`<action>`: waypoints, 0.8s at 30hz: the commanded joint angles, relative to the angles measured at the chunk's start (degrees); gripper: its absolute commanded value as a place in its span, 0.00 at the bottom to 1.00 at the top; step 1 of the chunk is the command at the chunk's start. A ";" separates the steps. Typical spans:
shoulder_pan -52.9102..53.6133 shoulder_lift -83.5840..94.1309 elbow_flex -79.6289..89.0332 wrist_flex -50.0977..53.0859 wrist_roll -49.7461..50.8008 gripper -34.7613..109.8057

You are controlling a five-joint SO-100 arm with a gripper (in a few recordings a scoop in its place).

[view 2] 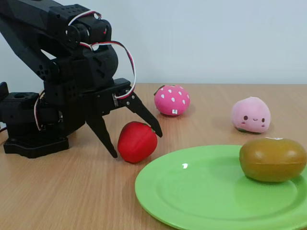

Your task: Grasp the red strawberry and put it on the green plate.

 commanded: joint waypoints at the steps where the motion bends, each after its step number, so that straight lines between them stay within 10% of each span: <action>1: 0.00 1.14 0.26 0.35 -0.97 0.51; 24: 0.26 2.29 0.00 0.35 0.70 0.43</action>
